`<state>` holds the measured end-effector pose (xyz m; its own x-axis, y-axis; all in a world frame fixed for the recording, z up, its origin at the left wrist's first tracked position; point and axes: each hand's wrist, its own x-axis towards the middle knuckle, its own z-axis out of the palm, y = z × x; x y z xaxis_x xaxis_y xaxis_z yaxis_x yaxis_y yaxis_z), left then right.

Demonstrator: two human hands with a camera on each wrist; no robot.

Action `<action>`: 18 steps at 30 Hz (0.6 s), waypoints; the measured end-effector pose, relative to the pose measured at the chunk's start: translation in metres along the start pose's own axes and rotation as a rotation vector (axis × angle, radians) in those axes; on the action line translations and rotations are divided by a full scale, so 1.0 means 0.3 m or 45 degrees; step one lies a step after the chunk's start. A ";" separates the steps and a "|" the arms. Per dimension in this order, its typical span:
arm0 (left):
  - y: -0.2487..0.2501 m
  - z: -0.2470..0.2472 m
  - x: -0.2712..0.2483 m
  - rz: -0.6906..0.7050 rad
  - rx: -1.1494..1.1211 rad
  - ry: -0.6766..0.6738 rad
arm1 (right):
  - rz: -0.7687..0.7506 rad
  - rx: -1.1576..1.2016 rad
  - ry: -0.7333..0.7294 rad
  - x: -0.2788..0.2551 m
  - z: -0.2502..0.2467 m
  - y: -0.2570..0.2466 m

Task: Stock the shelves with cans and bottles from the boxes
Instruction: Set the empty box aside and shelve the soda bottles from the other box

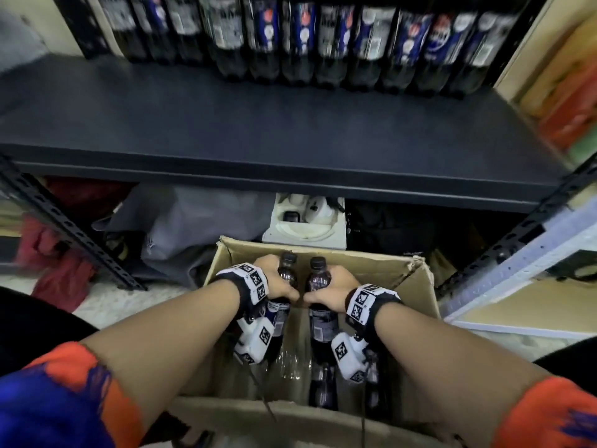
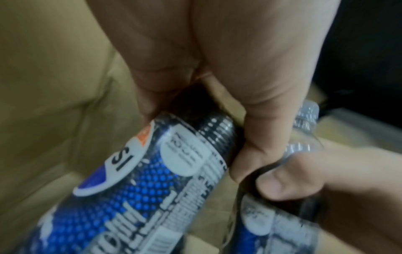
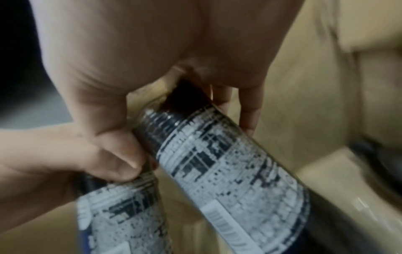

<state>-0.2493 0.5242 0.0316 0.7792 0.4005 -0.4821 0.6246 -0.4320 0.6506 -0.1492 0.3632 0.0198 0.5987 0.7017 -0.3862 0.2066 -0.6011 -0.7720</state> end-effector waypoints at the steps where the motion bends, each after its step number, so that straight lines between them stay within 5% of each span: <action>1: 0.020 -0.021 -0.008 0.027 0.028 -0.008 | -0.028 -0.019 -0.012 -0.023 -0.033 -0.038; 8: 0.217 -0.256 -0.182 0.284 0.174 0.082 | -0.264 -0.108 -0.021 -0.149 -0.251 -0.275; 18: 0.433 -0.620 -0.431 0.670 -0.309 0.377 | -0.702 0.138 0.165 -0.254 -0.477 -0.550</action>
<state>-0.2787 0.5667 0.2876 0.9088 0.4060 0.0967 0.1068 -0.4503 0.8865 -0.1181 0.3542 0.2490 0.5166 0.8434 0.1476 0.4383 -0.1124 -0.8918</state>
